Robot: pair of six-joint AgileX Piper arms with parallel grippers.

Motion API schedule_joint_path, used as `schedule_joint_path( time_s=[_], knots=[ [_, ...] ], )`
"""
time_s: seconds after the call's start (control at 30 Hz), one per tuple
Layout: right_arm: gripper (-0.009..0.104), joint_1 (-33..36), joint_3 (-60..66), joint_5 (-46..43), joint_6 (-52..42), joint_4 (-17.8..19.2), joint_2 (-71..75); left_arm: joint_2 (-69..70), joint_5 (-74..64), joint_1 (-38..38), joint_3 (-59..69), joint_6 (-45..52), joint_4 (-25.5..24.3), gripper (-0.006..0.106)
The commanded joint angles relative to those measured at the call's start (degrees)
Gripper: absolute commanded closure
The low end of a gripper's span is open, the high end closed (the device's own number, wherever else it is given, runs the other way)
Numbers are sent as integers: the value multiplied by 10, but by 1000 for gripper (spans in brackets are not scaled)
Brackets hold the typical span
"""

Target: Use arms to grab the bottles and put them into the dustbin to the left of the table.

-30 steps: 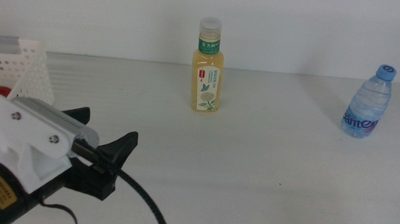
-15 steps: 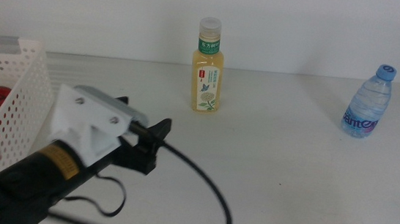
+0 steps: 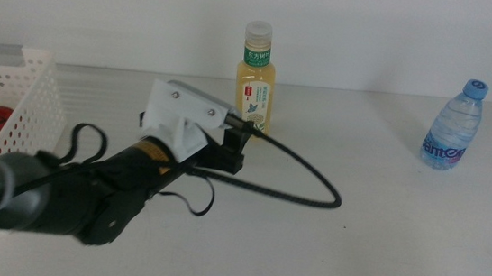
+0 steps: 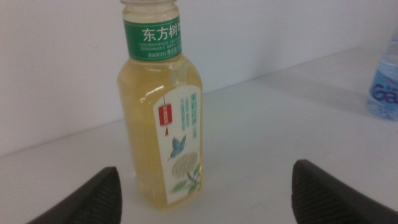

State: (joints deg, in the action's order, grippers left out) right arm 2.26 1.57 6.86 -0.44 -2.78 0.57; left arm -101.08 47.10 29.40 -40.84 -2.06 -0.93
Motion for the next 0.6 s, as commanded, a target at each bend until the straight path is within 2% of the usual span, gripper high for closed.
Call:
schedule_joint_path(
  time_s=[0.0,0.1,0.57],
  knots=[
    [27,-4,-4,-42,-3,5,16,-3,46,1,-43,-10,9,10],
    [27,-4,-4,-42,-3,5,16,-36,46,1,-83,-10,26,10],
    [27,-4,-4,-42,-3,5,16,-151,22,-14,-237,-10,27,10]
  ],
)
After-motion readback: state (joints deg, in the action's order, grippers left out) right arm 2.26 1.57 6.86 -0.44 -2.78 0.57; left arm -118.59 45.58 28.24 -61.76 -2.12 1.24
